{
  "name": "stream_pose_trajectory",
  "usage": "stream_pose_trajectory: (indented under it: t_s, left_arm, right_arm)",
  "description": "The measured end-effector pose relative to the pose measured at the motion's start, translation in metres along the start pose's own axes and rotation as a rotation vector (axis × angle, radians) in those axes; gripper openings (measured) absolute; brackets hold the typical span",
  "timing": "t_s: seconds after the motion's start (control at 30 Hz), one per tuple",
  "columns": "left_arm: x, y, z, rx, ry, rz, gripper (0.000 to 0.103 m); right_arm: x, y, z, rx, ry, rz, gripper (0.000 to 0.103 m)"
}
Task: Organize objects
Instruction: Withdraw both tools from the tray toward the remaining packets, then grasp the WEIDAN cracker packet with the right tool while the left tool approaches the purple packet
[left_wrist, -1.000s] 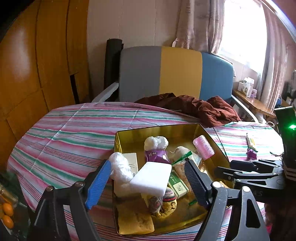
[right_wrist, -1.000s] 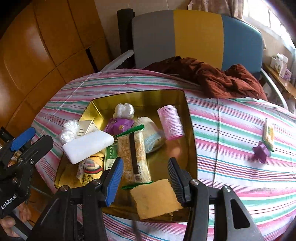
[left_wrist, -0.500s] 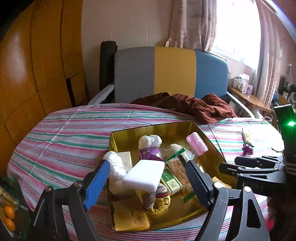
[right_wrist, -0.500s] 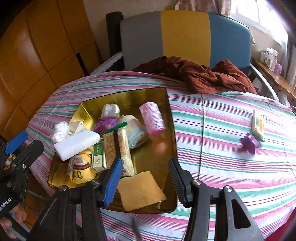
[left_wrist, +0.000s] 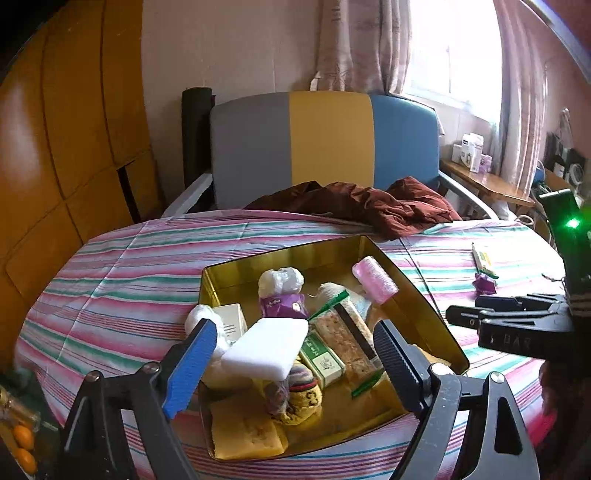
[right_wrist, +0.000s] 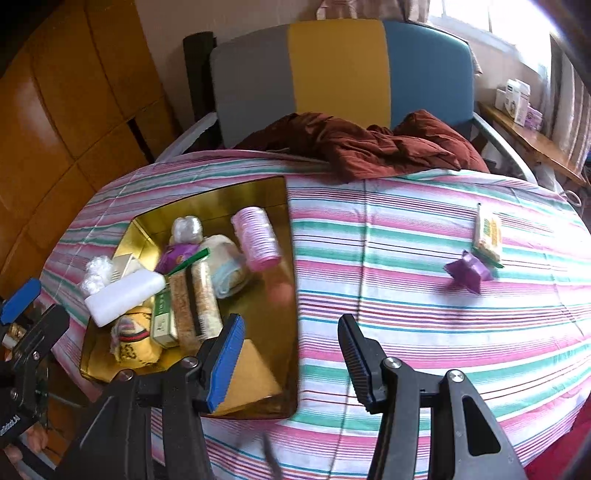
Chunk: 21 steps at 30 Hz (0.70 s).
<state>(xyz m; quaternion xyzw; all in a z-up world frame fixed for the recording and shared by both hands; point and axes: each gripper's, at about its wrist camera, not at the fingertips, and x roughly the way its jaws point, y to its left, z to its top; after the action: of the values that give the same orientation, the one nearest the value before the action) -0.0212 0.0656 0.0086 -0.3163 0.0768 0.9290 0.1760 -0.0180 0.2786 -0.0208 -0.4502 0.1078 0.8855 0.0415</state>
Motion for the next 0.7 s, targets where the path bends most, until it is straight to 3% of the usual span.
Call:
stream_pose_trajectory:
  t_s: [0.7]
  left_arm:
    - [0.015, -0.043, 0.006, 0.109, 0.029, -0.051, 0.088]
  right_arm:
    - [-0.001, -0.110, 0.013, 0.176, 0.009, -0.144, 0.053]
